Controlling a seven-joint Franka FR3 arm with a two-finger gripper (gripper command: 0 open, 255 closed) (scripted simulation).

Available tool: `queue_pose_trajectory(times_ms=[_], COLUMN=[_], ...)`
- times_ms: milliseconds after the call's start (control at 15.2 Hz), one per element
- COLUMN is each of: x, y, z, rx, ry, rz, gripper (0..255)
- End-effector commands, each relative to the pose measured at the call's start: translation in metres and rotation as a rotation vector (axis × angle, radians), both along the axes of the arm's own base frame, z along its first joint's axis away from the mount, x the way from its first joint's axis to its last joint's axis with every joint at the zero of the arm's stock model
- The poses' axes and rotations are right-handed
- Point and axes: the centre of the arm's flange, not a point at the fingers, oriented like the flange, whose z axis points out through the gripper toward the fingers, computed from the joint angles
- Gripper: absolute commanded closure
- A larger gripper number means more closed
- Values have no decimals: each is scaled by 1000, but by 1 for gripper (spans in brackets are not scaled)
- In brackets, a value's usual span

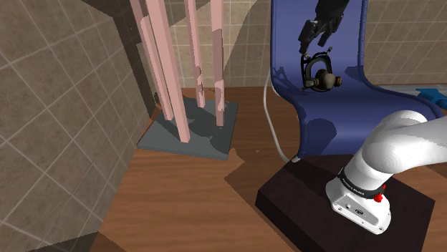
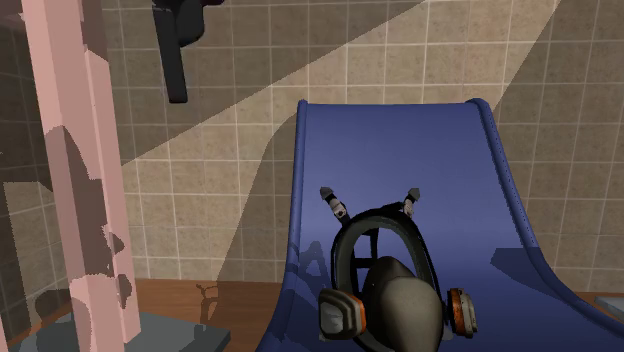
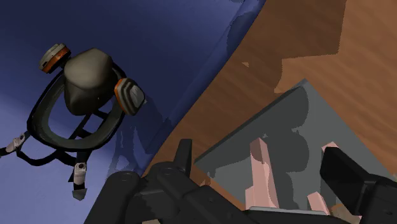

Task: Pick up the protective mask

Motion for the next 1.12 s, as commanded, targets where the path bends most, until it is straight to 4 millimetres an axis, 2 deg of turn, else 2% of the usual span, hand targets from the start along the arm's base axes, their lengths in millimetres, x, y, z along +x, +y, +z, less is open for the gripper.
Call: queue_pose_trajectory(times_ms=[0,1056], x=[0,0], y=[0,-185], z=[0,-92], rx=[0,-4], ry=[0,-187], rz=[0,-177], gripper=[0,0])
